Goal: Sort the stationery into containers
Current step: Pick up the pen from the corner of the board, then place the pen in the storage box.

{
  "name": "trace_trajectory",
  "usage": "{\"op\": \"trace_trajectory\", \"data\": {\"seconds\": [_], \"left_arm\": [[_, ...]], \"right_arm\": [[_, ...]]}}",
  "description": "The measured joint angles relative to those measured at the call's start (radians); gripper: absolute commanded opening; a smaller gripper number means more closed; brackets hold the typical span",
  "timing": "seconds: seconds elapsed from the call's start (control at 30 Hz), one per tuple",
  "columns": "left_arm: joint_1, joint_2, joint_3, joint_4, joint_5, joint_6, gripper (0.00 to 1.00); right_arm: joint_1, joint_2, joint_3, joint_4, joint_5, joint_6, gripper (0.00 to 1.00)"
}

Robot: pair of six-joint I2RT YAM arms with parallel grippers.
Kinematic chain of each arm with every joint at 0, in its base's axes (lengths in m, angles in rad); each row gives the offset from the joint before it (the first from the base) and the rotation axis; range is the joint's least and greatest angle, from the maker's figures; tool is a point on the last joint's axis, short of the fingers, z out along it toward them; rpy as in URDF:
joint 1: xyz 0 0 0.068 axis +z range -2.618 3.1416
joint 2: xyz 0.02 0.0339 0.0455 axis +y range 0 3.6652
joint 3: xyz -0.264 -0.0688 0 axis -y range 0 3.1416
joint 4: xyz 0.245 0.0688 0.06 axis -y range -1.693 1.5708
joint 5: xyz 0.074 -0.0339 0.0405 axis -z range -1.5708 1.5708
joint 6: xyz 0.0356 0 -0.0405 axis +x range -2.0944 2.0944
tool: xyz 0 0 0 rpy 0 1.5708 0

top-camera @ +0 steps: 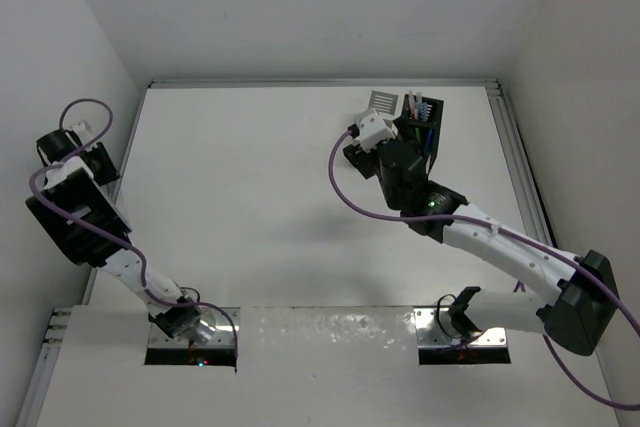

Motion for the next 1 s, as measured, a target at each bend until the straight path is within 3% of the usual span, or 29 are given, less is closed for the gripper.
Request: {"op": "trace_trajectory", "data": {"seconds": [0.17,0.33,0.57,0.63,0.7,0.8,1.0], "left_arm": [[-0.05,-0.061,0.047,-0.04,0.043,0.01,0.0],[-0.156,-0.136,0.134,-0.097,0.089,0.016,0.0],[-0.378,-0.249,0.285,-0.186,0.174,0.07,0.0],[-0.434,-0.271,0.323,-0.214,0.208,0.103,0.0],[-0.494,-0.303,0.34,-0.236,0.231,0.149,0.0],[-0.573,-0.36,0.34,-0.262,0.254,0.213,0.0],[-0.758,-0.472,0.309,-0.287,0.267,0.29,0.0]], "right_arm": [[0.002,0.004,0.047,-0.035,-0.063,0.046,0.84],[0.005,0.071,0.216,-0.109,-0.142,0.121,0.82],[-0.006,0.154,0.459,-0.182,-0.244,0.259,0.61],[-0.009,0.172,0.519,-0.187,-0.283,0.288,0.5],[-0.015,0.185,0.567,-0.186,-0.316,0.329,0.47],[-0.023,0.187,0.587,-0.169,-0.357,0.391,0.48],[-0.039,0.246,0.627,-0.126,-0.456,0.535,0.63]]}}
